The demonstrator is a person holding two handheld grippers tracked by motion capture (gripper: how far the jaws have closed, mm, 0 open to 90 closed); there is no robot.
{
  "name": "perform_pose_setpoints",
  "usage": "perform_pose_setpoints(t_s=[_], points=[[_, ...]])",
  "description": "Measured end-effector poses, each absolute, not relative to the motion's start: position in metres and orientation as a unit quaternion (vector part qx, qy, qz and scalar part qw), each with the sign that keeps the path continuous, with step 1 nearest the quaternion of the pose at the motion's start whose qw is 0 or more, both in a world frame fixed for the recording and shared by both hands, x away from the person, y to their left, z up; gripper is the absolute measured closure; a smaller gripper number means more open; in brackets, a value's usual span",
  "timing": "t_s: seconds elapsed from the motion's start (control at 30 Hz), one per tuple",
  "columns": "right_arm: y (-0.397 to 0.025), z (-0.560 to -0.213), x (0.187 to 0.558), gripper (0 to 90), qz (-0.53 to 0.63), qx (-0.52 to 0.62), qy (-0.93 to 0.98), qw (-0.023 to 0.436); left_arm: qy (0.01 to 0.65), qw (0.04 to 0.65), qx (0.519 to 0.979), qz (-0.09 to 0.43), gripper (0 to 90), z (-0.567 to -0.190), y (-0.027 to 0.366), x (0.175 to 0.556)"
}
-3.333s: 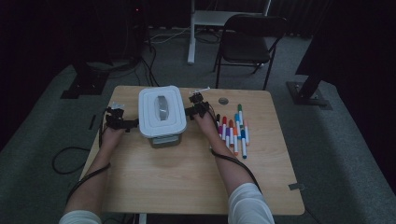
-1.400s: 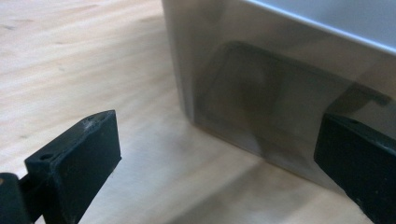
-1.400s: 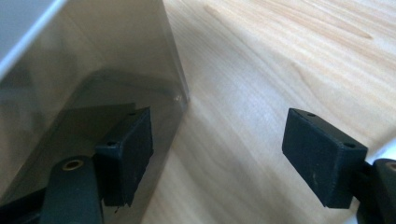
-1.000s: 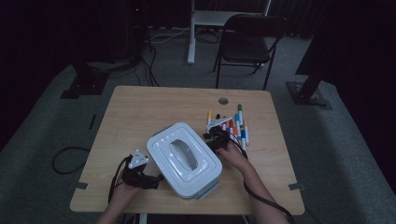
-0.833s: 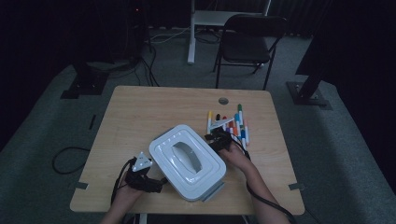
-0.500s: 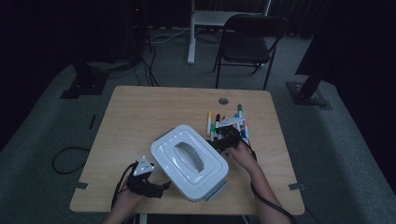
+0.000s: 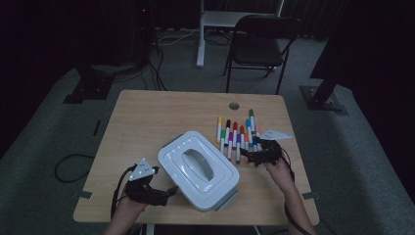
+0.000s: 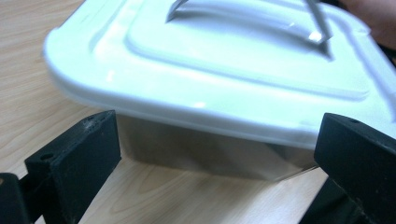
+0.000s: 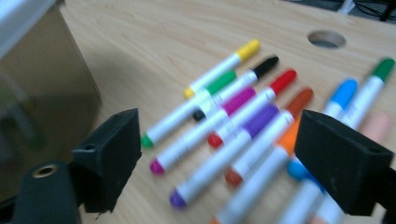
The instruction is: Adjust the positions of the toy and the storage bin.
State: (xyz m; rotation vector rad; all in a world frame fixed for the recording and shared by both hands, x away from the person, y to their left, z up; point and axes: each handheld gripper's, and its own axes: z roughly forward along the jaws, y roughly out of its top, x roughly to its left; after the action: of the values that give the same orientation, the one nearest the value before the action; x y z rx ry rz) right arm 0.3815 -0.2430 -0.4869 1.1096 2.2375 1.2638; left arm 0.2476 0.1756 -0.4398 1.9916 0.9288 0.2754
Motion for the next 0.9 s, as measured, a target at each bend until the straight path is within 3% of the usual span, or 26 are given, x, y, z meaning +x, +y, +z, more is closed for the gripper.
perform_pose_setpoints(t_s=[0.73,0.9], points=[[-0.292,-0.535,0.312,13.0,0.368,0.424,0.812,0.163,0.334,0.455,0.819,0.099,1.1,-0.412,0.115,0.262],[-0.296,-0.54,0.305,12.9,0.354,0.424,0.814,0.18,0.331,0.441,0.829,0.09,1.1,-0.414,0.096,0.272]])
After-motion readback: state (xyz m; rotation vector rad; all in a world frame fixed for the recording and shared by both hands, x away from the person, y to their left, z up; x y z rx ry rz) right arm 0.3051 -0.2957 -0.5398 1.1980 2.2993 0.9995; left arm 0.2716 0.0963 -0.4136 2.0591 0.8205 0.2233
